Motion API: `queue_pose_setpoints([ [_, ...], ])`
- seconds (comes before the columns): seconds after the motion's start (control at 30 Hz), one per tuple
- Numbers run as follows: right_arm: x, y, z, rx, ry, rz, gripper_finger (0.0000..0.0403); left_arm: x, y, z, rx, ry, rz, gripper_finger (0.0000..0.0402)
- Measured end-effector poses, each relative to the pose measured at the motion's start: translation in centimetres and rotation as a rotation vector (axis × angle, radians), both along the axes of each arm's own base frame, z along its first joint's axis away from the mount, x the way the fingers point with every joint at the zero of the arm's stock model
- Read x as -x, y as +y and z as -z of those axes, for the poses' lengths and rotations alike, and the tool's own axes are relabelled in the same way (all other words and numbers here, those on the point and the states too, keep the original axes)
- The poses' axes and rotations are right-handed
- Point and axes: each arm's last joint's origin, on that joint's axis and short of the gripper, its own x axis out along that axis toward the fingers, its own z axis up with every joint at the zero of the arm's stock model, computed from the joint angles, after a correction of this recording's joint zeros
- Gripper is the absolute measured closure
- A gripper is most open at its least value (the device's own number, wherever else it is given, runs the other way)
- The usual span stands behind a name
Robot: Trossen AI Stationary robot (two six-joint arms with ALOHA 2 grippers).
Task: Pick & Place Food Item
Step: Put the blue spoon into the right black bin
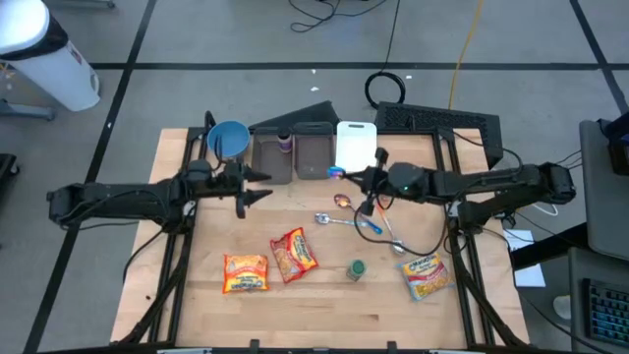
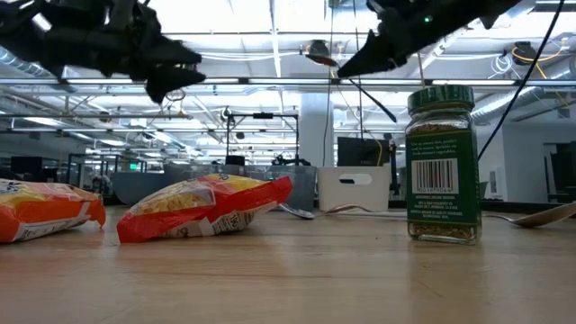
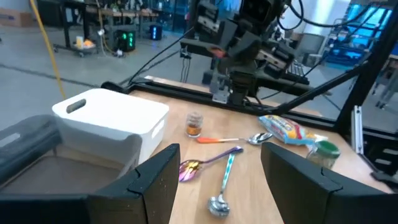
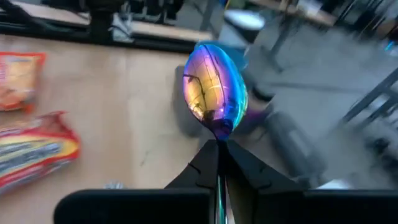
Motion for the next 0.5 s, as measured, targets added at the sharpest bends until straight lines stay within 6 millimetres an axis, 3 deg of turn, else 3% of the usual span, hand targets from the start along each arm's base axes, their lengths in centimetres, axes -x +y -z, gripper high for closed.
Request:
queue_pose_setpoints([
  [0.27,-0.6,-1.0,-0.1,0.173,0.011,-0.019,0.0399,-3.0,1.9,-4.8,0.062,0.023,0.007,0.017],
  [0.5,-1.0,-0.7,-0.3,0.257,0.032,-0.054,0.0399,-7.1,3.8,-5.8,0.27,0.054,0.036,0.017],
])
